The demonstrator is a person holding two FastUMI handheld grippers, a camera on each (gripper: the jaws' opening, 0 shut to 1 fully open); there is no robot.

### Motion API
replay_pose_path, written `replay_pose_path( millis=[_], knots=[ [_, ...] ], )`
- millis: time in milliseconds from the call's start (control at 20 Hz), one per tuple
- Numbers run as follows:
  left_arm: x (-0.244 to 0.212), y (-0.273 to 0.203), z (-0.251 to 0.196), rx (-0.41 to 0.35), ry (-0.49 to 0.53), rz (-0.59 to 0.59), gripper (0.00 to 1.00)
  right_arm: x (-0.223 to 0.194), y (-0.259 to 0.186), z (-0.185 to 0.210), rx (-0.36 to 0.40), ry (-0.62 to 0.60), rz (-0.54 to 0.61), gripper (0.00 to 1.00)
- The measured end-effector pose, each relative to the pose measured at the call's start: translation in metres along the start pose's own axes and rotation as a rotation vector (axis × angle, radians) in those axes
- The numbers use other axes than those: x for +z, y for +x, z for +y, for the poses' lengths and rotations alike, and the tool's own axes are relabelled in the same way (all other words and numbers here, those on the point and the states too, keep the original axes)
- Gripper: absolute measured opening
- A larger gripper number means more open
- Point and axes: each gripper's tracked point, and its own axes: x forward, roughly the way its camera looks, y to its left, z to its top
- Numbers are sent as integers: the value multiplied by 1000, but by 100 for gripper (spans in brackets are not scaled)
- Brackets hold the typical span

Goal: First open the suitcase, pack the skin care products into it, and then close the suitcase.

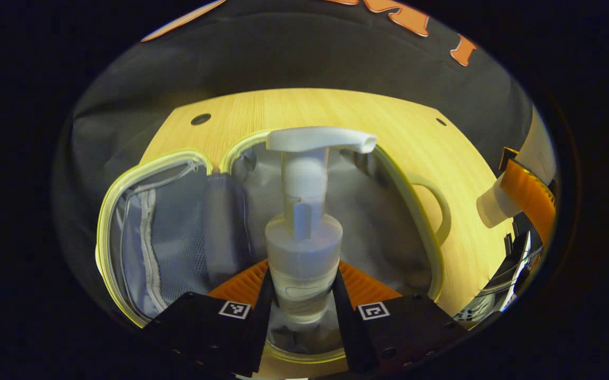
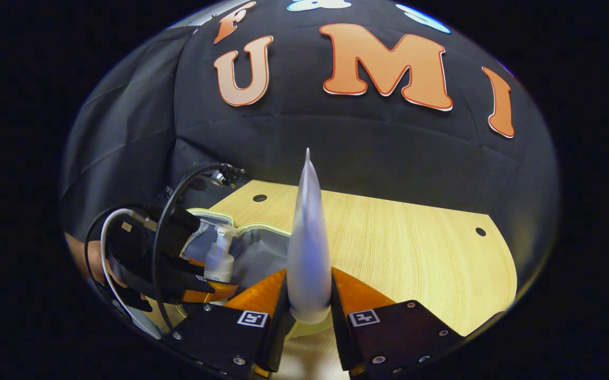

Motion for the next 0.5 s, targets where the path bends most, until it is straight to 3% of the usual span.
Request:
replay_pose_path(
  millis=[300, 500],
  knots=[
    [-11, 7, -3, 69, -26, 165, 59, -11, 18, -6, 47, -13, 57, 42],
    [-10, 31, 3, 114, -88, 172, 59, -18, 28, -8, 82, -3, 92, 42]
  ],
)
